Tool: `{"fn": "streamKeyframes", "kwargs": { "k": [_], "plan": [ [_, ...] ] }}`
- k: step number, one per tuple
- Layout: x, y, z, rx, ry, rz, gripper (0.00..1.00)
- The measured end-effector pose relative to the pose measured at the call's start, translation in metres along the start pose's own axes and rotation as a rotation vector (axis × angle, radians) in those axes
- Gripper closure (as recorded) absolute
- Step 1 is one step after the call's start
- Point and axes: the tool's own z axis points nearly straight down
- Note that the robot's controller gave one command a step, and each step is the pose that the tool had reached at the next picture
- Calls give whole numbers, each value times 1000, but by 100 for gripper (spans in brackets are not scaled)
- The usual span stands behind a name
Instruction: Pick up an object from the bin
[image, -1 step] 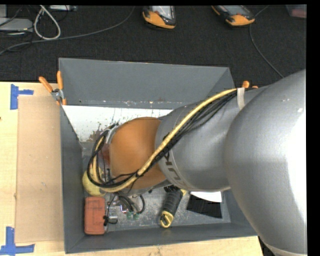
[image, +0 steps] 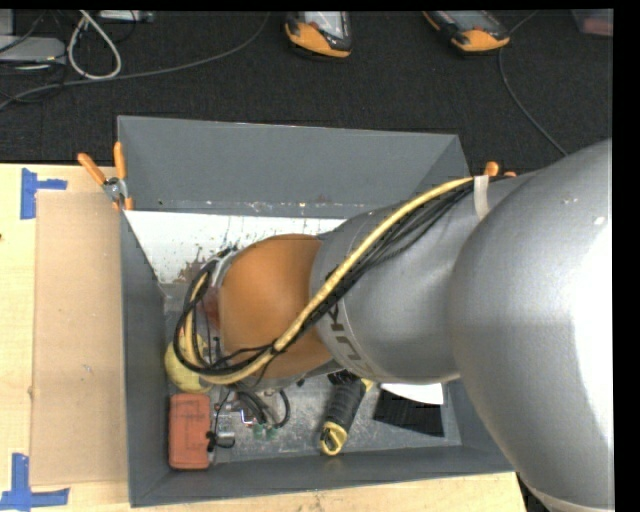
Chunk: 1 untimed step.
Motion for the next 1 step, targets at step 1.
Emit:
{"fn": "streamKeyframes", "kwargs": {
  "k": [1],
  "plan": [
    [-48,-44,42,-1,-2,-106,0]
  ]
}}
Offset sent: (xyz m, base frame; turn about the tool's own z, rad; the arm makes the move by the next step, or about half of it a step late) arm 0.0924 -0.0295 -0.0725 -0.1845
